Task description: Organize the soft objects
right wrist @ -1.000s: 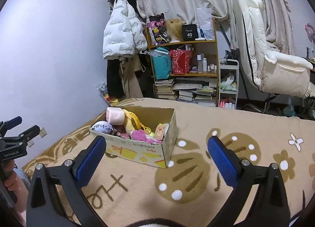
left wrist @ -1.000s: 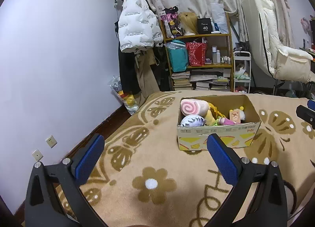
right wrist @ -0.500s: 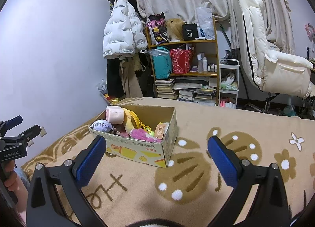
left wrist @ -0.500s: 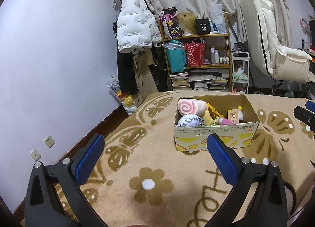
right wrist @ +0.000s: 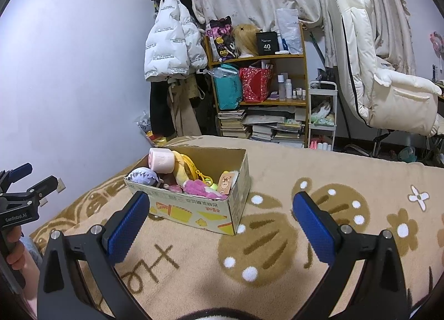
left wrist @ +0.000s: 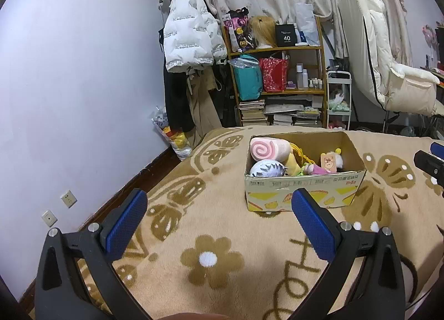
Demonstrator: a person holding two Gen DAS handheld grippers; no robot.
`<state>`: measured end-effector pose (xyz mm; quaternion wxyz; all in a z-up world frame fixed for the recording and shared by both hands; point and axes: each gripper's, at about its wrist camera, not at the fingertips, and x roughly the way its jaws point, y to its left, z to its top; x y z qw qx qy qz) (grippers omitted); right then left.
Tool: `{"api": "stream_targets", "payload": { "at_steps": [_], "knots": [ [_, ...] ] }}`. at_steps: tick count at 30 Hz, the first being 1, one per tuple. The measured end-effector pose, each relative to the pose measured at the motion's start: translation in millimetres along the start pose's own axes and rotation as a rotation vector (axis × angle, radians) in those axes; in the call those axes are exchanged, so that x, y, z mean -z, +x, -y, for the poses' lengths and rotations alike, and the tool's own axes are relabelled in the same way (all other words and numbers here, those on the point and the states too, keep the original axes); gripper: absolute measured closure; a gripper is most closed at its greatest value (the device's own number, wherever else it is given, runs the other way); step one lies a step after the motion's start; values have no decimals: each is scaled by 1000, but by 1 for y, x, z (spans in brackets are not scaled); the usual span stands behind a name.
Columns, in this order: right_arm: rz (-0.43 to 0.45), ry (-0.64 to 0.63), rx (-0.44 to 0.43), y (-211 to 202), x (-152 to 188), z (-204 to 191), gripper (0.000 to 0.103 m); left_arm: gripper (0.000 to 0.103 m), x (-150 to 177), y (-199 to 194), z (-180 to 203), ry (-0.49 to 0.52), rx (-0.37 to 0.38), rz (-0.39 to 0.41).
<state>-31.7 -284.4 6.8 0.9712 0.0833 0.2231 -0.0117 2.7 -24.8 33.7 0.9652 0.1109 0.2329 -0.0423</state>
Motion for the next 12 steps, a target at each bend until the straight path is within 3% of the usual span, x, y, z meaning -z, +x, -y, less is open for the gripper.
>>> {"api": "stream_targets", "payload": {
  "at_steps": [12],
  "knots": [
    [-1,4,1,3,4,2,0,0,2,3,5,26,-3,0]
  ]
}}
